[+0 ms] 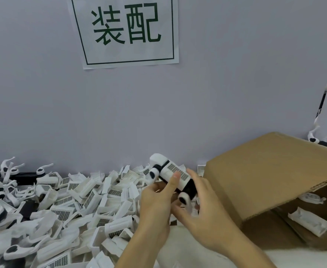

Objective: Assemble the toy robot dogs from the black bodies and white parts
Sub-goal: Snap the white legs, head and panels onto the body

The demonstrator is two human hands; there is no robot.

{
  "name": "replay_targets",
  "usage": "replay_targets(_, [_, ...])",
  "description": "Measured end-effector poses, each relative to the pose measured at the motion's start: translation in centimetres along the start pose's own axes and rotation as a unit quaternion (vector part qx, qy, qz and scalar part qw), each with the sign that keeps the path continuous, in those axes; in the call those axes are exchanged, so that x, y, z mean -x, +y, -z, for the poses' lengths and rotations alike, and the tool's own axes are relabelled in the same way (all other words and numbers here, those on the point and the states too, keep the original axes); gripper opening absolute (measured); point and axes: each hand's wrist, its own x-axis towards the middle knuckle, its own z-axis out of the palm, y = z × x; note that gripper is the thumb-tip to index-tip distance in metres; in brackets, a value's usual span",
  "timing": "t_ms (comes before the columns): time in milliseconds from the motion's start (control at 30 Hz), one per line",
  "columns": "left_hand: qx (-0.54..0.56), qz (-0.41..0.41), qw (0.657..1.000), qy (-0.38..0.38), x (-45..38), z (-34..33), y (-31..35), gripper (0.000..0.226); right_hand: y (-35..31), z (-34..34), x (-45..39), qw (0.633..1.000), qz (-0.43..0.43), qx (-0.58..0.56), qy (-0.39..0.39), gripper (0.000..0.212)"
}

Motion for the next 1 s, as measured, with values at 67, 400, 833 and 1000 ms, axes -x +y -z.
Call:
replay_targets(67, [-0.024, 0.003, 0.998, -0.052, 0.3, -0.1, 0.3, 0.045, 0.1, 0.4, -0.3, 0.996, 0.012, 0.042, 0.080, 0.066])
replay_targets(400, [-0.035, -0.143, 0.988, 0.053, -1.0, 2.3, 1.8, 0.012, -1.0, 4.7, -0.5, 0.992, -0.016, -0.128, -0.007, 0.017])
replay_targets(833, [-0.059, -0.176, 0.982, -0.043, -0.9, 2.8, 1.7, 0.027, -2.4, 5.0, -0.3, 0.991, -0.048, -0.112, -0.054, 0.019])
replay_targets(1000, [-0.115, -0.222, 0.968, -0.038, -1.2, 3.2, 1.7, 0.031, -3.7, 6.8, -0.2, 0.988, -0.026, 0.068, -0.138, 0.023])
